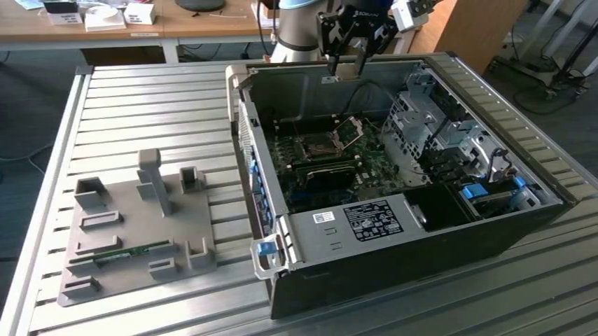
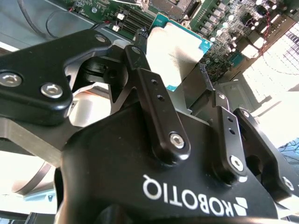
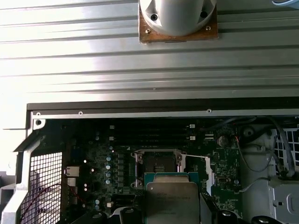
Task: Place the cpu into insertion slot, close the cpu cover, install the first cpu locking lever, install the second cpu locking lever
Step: 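Place the cpu into insertion slot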
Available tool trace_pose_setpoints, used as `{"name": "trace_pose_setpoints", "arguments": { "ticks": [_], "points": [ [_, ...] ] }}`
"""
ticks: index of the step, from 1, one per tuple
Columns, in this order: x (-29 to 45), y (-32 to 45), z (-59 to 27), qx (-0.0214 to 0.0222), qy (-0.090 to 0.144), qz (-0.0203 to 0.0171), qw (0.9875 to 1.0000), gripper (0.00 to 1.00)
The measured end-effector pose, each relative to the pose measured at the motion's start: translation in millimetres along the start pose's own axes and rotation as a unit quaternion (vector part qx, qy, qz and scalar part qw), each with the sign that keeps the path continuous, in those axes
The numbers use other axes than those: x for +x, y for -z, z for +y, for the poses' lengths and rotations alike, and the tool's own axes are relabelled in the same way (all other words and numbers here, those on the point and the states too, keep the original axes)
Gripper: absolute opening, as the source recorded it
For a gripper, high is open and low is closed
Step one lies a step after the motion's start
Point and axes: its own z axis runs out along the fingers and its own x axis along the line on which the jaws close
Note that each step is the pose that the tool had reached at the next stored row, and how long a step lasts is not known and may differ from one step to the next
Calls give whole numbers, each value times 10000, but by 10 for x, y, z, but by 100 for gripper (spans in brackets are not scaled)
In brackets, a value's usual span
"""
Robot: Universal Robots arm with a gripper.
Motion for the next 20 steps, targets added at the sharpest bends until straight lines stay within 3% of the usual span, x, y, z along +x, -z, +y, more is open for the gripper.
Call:
{"name": "trace_pose_setpoints", "arguments": {
  "ticks": [20],
  "points": [
    [-1,-36,-3,0,0,0,10000,54]
  ]
}}
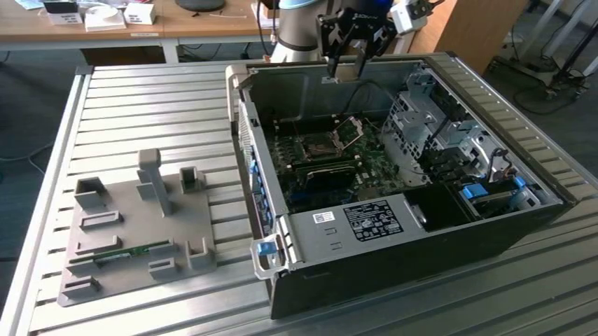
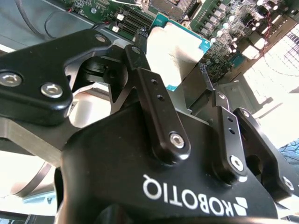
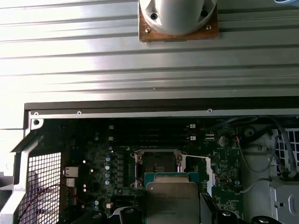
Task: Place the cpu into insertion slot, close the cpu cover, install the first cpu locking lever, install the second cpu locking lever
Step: 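Place the cpu into insertion slot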
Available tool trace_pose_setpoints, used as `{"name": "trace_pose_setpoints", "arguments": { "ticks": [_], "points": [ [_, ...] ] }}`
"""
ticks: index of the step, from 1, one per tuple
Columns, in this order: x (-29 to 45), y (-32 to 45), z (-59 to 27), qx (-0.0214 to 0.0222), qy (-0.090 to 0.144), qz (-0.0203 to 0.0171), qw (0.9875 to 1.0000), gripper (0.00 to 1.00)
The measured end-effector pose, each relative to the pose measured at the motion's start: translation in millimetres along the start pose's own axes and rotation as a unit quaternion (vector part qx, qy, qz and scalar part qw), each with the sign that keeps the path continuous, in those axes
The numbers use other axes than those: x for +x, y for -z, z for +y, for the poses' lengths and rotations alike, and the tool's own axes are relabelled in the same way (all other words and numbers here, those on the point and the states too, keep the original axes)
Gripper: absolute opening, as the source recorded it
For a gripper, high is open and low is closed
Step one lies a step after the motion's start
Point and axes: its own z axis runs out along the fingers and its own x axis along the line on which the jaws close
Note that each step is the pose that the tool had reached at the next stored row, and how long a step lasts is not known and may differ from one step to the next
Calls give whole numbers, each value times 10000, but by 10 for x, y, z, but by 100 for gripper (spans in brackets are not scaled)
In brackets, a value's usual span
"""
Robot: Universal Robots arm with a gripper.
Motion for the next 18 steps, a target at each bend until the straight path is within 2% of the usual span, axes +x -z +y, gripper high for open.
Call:
{"name": "trace_pose_setpoints", "arguments": {
  "ticks": [2,18],
  "points": [
    [-1,-26,-2,0,0,0,10000,54],
    [-1,-75,-6,0,0,-1,10000,54]
  ]
}}
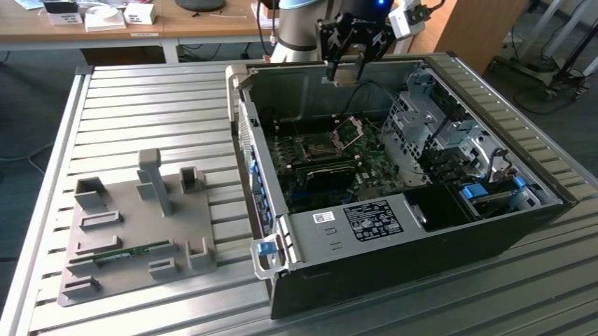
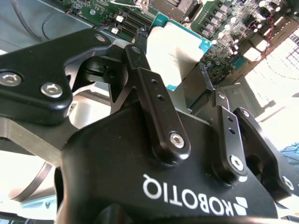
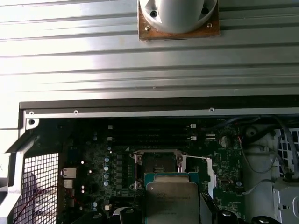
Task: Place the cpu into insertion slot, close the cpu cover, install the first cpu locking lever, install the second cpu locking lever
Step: 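Place the cpu into insertion slot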
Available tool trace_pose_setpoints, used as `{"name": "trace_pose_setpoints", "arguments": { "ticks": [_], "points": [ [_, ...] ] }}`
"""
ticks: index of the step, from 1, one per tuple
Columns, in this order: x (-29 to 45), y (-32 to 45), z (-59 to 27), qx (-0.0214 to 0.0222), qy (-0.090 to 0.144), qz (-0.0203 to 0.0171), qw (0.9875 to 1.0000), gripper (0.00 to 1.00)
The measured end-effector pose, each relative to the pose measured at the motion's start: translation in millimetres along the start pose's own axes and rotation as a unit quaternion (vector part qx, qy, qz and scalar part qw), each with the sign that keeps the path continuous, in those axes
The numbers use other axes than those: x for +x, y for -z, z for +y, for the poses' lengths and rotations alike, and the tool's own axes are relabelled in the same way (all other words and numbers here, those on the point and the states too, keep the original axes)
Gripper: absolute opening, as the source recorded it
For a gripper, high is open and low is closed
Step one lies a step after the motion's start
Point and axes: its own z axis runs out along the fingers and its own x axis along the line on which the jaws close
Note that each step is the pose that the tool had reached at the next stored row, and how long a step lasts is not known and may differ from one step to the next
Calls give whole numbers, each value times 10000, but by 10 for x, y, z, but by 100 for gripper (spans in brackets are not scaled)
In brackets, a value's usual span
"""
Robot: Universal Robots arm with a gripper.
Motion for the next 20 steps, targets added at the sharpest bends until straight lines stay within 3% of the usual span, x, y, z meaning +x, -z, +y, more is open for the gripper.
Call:
{"name": "trace_pose_setpoints", "arguments": {
  "ticks": [20],
  "points": [
    [0,-23,-2,-1,0,-1,10000,54]
  ]
}}
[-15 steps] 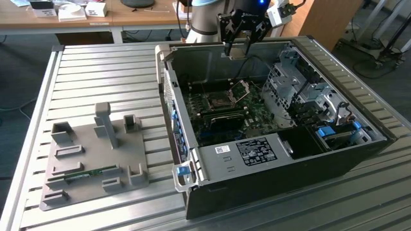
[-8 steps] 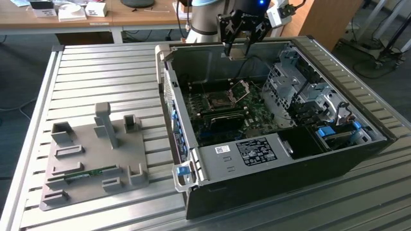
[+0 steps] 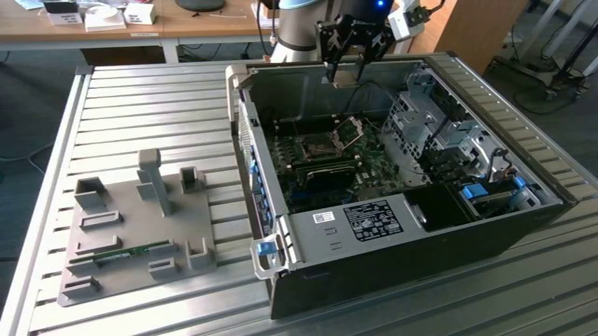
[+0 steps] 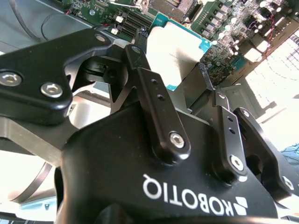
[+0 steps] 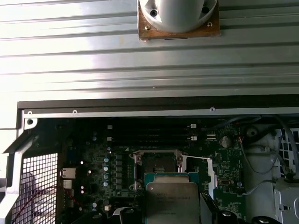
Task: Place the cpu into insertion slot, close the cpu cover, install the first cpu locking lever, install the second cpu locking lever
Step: 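Place the cpu into insertion slot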
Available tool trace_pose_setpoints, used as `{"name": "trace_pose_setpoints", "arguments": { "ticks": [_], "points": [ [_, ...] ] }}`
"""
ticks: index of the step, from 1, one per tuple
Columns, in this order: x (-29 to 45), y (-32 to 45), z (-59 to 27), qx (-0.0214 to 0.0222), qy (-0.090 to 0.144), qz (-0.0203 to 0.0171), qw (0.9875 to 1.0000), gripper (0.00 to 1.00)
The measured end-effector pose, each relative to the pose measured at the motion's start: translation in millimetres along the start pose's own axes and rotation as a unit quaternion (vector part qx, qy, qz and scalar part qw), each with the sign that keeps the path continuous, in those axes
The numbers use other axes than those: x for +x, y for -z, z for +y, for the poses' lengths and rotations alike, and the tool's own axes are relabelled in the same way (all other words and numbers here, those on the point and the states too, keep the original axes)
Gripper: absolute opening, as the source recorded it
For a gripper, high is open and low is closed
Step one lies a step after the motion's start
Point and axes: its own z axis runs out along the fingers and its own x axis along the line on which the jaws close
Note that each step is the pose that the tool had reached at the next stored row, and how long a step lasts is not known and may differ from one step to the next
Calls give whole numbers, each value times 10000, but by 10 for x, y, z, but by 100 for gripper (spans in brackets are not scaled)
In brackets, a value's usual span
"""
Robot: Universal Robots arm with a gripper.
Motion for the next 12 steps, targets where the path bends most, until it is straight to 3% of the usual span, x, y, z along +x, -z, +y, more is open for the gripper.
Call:
{"name": "trace_pose_setpoints", "arguments": {
  "ticks": [12],
  "points": [
    [0,-27,-3,1,0,1,10000,54]
  ]
}}
